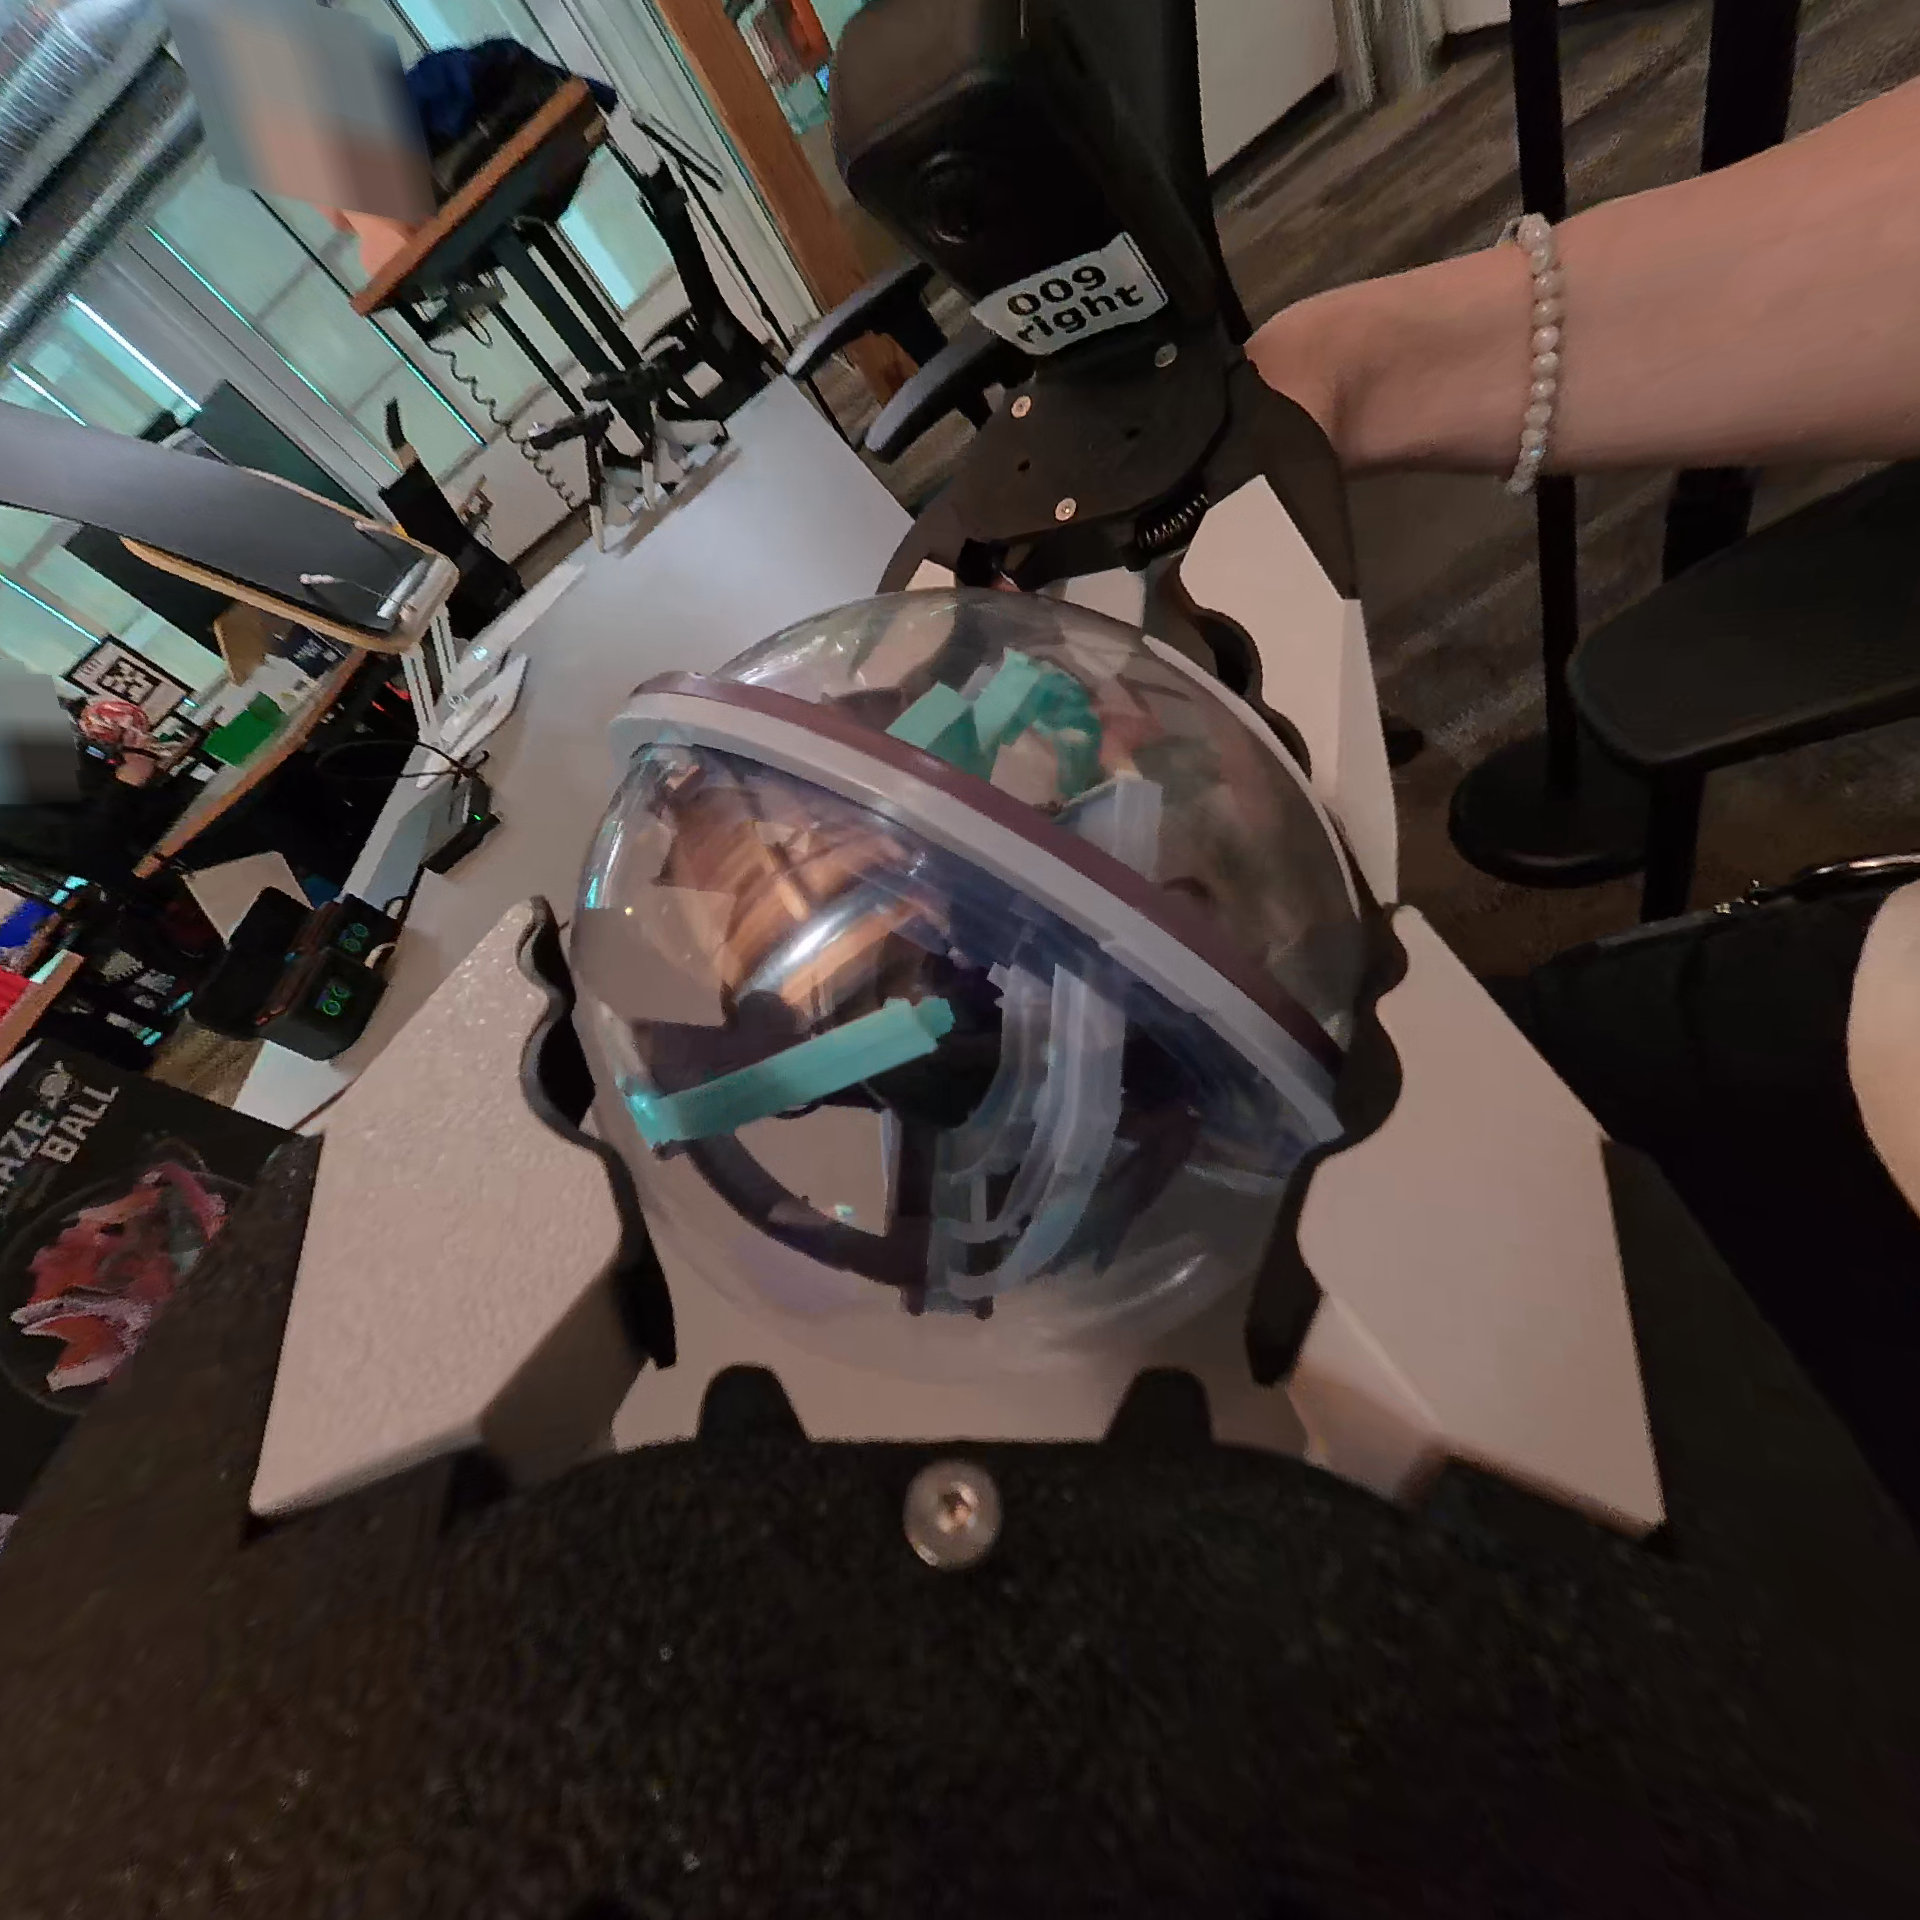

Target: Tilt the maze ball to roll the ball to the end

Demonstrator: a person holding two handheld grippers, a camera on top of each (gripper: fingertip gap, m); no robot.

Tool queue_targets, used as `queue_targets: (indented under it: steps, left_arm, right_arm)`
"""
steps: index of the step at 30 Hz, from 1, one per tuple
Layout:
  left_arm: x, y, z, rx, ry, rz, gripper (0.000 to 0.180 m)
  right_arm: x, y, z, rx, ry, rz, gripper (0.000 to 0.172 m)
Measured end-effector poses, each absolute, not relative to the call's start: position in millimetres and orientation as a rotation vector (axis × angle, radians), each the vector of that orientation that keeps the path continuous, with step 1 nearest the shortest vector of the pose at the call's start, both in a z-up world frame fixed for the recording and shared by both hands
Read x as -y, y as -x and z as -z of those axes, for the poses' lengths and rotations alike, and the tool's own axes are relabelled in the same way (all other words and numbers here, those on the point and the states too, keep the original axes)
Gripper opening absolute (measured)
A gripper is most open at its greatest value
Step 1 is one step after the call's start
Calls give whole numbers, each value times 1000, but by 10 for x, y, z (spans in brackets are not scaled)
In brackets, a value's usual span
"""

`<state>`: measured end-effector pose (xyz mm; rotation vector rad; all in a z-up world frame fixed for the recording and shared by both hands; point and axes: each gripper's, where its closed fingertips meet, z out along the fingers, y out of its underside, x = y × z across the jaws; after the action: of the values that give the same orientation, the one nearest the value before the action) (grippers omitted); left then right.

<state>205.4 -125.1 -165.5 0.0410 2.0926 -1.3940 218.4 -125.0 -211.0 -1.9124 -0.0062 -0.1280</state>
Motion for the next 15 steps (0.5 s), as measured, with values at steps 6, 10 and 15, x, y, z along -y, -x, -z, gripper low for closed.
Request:
queue_targets:
  steps: [6, 10, 15]
  left_arm:
    - [1219, -2116, 1605, -2015, 41, 1471, 157]
    - [1200, -2153, 1627, -2009, 167, 1553, 157]
    - [1228, -2170, 1712, -2052, 341, 1653, 157]
  right_arm:
    - [1275, -2185, 2127, 9, 1931, 135, 151]
    - [1316, -2197, 2155, 6, 1939, 145, 150]
    - [1351, -2201, 2178, 6, 1947, 139, 151]
